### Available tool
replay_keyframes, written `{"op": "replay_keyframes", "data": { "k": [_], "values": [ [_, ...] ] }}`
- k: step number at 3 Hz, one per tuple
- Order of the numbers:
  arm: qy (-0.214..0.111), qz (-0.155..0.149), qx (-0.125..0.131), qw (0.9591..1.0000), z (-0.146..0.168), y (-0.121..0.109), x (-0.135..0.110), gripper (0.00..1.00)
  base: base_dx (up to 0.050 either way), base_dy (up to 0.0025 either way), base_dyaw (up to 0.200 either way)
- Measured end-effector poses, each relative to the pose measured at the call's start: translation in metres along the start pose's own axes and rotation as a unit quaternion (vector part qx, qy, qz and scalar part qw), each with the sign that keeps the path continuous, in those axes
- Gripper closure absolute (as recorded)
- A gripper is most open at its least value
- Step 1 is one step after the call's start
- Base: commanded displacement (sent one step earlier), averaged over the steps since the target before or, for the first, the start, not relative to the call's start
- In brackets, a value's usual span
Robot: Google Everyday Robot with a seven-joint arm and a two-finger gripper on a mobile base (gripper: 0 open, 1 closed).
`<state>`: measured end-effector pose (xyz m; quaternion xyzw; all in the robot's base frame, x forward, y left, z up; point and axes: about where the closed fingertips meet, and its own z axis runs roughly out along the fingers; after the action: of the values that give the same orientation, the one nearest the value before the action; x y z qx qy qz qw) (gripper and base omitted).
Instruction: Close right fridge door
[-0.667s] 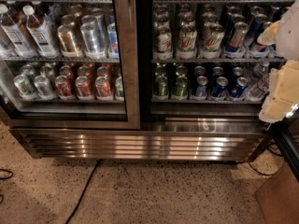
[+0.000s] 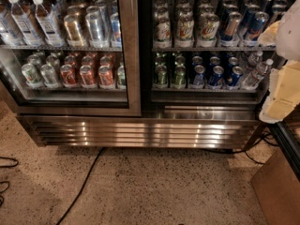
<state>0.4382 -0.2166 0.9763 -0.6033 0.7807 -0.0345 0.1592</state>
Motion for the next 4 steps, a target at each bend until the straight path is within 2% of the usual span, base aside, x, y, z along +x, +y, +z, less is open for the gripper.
{"op": "replay_keyframes", "data": {
  "k": [1,2,3,4],
  "values": [
    [0.000,0.000,0.000,1.0000,0.0000,0.0000,0.0000,0.00,-0.050,0.00000,0.000],
    [0.000,0.000,0.000,1.0000,0.0000,0.0000,0.0000,0.00,0.000,0.00002,-0.188],
    [0.000,0.000,0.000,1.0000,0.0000,0.0000,0.0000,0.00,-0.020,0.00183,-0.182],
    [0.000,0.000,0.000,1.0000,0.0000,0.0000,0.0000,0.00,-0.050,0.00008,-0.001]
  ]
}}
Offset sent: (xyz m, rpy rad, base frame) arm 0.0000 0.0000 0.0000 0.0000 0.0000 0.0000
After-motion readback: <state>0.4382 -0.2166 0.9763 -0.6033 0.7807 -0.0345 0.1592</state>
